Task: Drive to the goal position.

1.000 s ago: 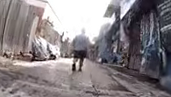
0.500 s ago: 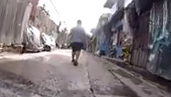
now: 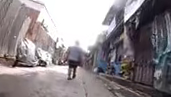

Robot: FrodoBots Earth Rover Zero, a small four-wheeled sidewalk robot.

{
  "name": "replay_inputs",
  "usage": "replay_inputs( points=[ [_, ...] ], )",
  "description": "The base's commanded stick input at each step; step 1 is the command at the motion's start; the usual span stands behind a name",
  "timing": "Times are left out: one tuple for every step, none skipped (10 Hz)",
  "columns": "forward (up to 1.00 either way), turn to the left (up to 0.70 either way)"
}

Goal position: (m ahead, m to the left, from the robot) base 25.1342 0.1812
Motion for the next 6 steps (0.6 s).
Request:
replay_inputs(
  points=[
    [1.00, 0.00],
    [1.00, 0.00],
    [1.00, 0.00],
    [1.00, 0.00],
    [1.00, 0.00],
    [1.00, 0.00]
  ],
)
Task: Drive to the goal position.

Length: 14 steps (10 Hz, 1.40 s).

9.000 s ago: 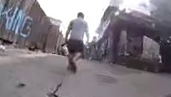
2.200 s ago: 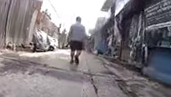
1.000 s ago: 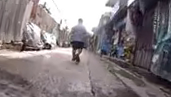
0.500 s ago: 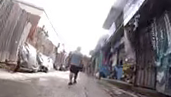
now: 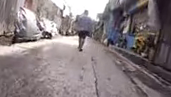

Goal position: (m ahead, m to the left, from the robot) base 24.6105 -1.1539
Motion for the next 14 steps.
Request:
replay_inputs(
  points=[
    [1.00, 0.00],
    [1.00, 0.00],
    [1.00, 0.00],
    [1.00, 0.00],
    [1.00, 0.00],
    [1.00, 0.00],
    [1.00, 0.00],
    [1.00, 0.00],
    [1.00, 0.00],
    [1.00, 0.00],
    [1.00, 0.00],
    [1.00, 0.00],
    [1.00, 0.00],
    [1.00, 0.00]
  ],
)
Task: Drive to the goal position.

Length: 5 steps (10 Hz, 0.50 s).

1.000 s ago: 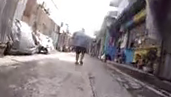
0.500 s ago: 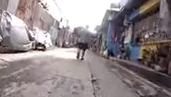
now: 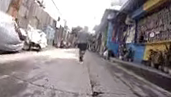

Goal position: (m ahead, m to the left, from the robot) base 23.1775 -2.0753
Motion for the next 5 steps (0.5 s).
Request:
replay_inputs(
  points=[
    [1.00, 0.00],
    [1.00, 0.00],
    [1.00, 0.00],
    [1.00, 0.00],
    [1.00, 0.00]
  ],
)
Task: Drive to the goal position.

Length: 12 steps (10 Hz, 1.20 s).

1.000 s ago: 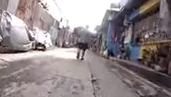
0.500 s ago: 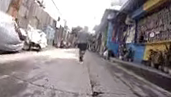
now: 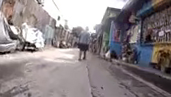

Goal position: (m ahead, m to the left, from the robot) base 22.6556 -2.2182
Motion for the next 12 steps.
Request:
replay_inputs(
  points=[
    [1.00, 0.00],
    [1.00, 0.00],
    [1.00, 0.00],
    [1.00, 0.00],
    [1.00, 0.00],
    [1.00, 0.00],
    [1.00, 0.00],
    [1.00, 0.00],
    [1.00, 0.00],
    [1.00, 0.00],
    [1.00, 0.00],
    [1.00, 0.00]
  ],
)
